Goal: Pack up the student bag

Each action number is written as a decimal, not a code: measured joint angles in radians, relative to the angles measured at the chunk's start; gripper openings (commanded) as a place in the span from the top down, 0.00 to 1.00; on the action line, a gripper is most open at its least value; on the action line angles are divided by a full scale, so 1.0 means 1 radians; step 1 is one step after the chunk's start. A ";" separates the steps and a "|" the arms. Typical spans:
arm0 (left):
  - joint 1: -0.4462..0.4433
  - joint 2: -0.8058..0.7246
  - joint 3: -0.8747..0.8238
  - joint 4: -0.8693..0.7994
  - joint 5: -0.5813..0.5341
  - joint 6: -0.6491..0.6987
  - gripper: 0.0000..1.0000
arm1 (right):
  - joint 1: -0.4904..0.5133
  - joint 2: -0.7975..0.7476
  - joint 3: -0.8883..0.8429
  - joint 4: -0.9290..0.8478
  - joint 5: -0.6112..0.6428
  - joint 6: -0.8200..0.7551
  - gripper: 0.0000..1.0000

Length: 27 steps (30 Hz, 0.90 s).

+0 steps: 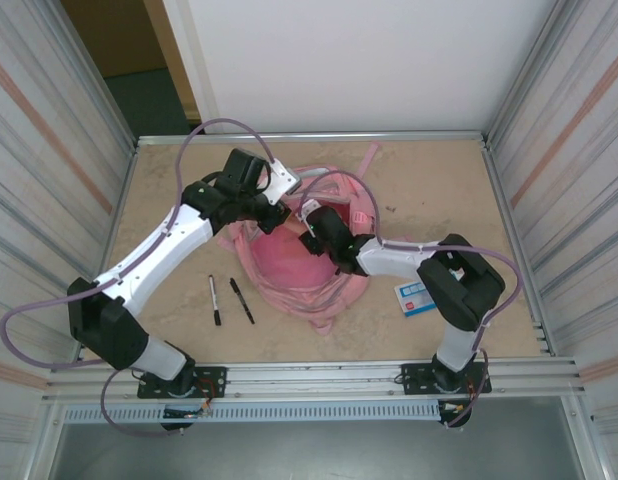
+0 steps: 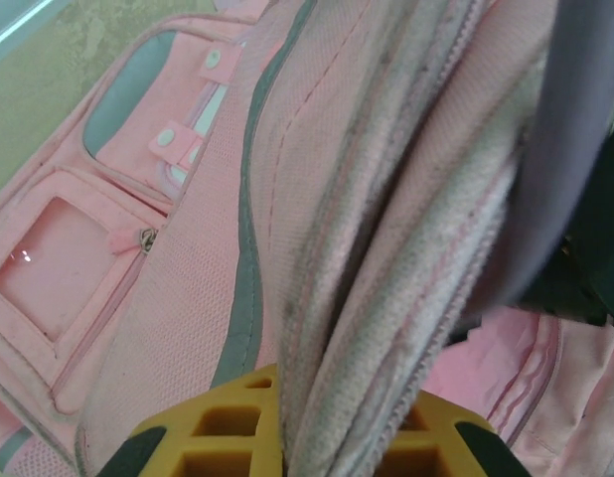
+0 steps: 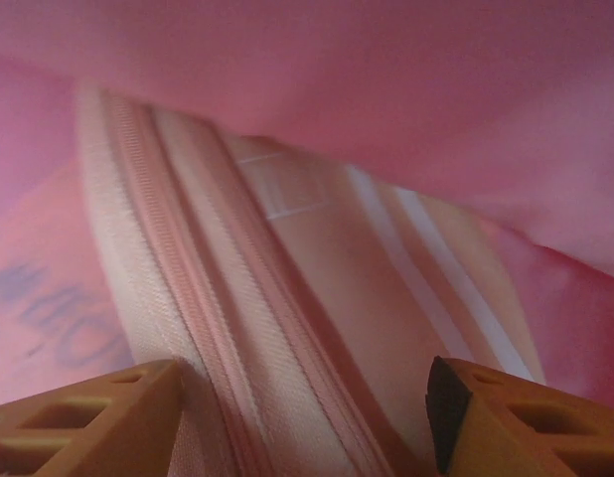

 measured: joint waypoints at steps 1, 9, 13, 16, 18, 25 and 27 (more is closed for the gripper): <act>0.002 -0.002 -0.001 0.003 0.002 0.000 1.00 | -0.005 0.003 0.003 -0.001 0.004 0.019 0.34; 0.013 -0.015 -0.029 0.027 0.011 -0.037 1.00 | -0.013 -0.124 -0.001 -0.146 -0.202 0.227 0.33; 0.013 -0.058 -0.090 0.072 0.012 -0.064 1.00 | -0.010 -0.248 -0.038 -0.237 -0.332 0.336 0.36; 0.013 -0.077 -0.111 0.079 0.014 -0.076 1.00 | 0.019 -0.304 -0.095 -0.276 -0.379 0.400 0.38; 0.013 -0.077 -0.112 0.076 0.017 -0.084 1.00 | 0.050 -0.309 -0.126 -0.281 -0.391 0.454 0.43; 0.018 -0.077 -0.112 0.074 0.060 -0.110 1.00 | 0.040 -0.239 -0.189 -0.208 -0.325 0.639 0.71; 0.018 -0.077 -0.112 0.071 0.082 -0.116 1.00 | 0.016 -0.195 -0.185 -0.163 -0.298 0.637 0.74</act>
